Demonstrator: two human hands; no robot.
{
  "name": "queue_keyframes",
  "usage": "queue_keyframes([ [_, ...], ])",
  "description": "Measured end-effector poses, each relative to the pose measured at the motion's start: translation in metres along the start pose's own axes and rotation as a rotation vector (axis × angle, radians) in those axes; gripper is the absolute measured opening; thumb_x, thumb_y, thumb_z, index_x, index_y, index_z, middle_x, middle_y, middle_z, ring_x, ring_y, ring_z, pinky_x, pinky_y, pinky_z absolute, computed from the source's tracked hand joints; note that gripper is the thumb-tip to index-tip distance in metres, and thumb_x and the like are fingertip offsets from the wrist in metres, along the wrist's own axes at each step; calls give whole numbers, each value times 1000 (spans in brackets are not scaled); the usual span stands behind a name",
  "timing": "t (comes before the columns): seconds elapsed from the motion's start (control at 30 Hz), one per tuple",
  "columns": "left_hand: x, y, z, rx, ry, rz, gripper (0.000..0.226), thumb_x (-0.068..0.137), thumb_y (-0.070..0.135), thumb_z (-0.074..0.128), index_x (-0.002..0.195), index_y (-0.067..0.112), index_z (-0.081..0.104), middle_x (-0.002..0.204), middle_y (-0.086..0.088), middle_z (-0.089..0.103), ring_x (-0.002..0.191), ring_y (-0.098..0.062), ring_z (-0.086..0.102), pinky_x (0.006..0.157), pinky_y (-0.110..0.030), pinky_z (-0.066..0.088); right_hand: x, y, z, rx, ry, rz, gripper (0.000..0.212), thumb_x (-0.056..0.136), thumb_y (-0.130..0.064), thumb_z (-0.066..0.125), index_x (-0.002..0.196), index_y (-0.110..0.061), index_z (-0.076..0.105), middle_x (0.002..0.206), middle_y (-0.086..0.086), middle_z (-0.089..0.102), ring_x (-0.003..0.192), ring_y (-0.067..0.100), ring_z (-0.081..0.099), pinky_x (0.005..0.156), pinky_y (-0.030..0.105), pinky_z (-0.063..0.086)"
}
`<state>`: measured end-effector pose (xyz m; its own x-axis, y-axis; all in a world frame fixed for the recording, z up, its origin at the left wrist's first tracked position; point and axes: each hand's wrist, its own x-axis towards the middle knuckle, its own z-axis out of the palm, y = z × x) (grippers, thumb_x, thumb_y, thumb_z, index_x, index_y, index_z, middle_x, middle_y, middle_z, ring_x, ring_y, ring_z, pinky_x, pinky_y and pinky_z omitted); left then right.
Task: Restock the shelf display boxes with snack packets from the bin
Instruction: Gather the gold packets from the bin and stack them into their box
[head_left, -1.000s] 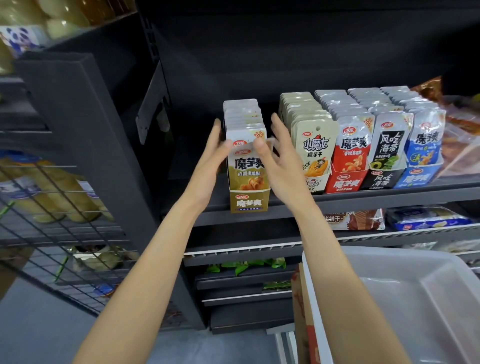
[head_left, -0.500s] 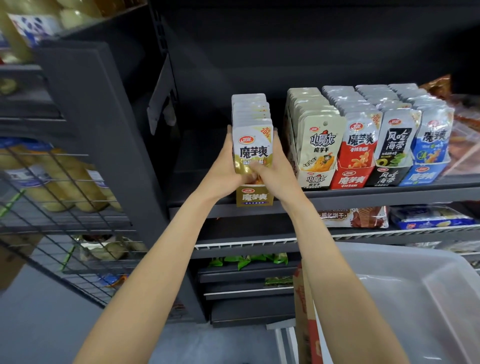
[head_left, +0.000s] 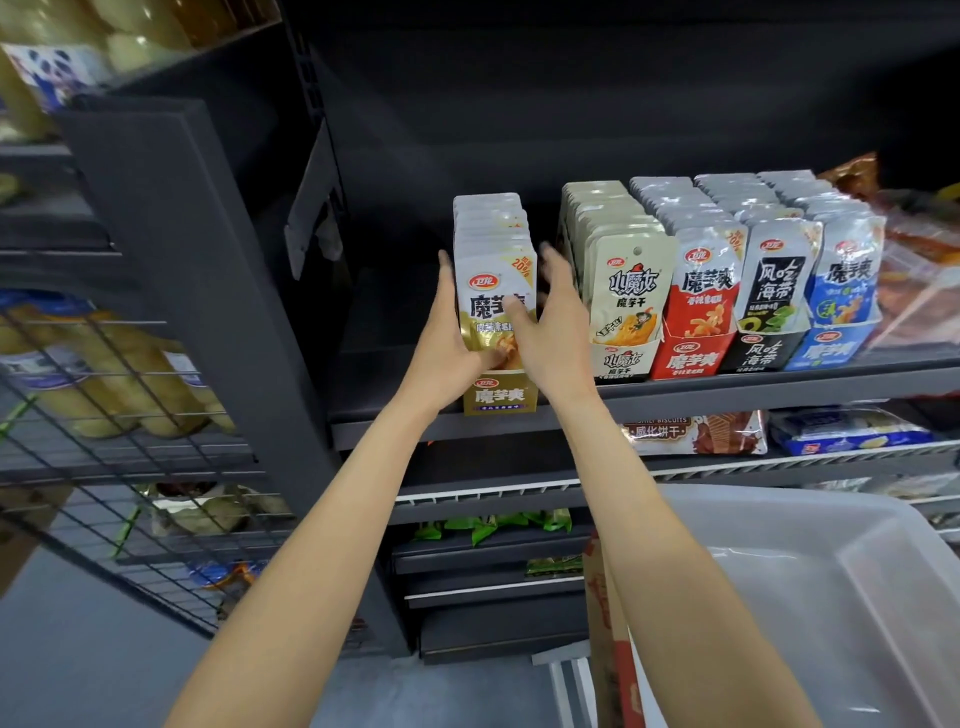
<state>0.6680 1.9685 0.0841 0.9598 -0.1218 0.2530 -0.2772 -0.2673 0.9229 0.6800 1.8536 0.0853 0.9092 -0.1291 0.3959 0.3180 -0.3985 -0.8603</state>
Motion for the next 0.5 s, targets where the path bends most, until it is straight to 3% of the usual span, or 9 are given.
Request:
queue_keyframes([
  [0.07,-4,-2,1,-42,65,40,102,82,0,68,151,21,-4,131,28,38,106,22,46,83,-2,40,-2,1,-1,33,38,-74,69,88,-6,59,146,-25,27,145,0,38,131,16,41,103,37,44],
  [0.17,-2,-2,-4,-83,309,141,57,89,12,62,139,24,37,134,13,46,116,6,49,94,-15,43,-1,2,-8,48,96,-181,52,89,-8,56,135,-26,41,138,-5,44,126,13,44,102,39,44],
  [0.23,7,3,-11,-41,436,163,30,92,18,59,121,20,53,119,6,57,102,6,54,83,-11,44,4,1,-8,45,115,-170,41,91,-11,55,129,-24,47,133,-3,48,120,11,48,97,40,48],
  [0.3,19,8,-17,3,443,152,14,93,21,58,107,20,59,103,12,61,90,10,55,77,-8,44,6,1,-7,19,109,-178,36,93,-12,53,128,-23,51,131,-2,51,118,11,51,95,38,49],
  [0.37,30,9,-20,22,410,112,8,92,23,59,98,20,62,94,14,63,86,6,58,75,-11,46,6,2,-5,-27,115,-215,32,95,-13,51,126,-18,55,128,-1,54,117,9,50,96,32,48],
  [0.5,45,4,-20,12,393,-5,10,90,29,62,92,19,61,86,5,65,78,-4,60,63,-17,46,7,3,1,-78,156,-236,30,96,-12,50,123,-15,61,127,4,54,113,2,44,92,1,33],
])
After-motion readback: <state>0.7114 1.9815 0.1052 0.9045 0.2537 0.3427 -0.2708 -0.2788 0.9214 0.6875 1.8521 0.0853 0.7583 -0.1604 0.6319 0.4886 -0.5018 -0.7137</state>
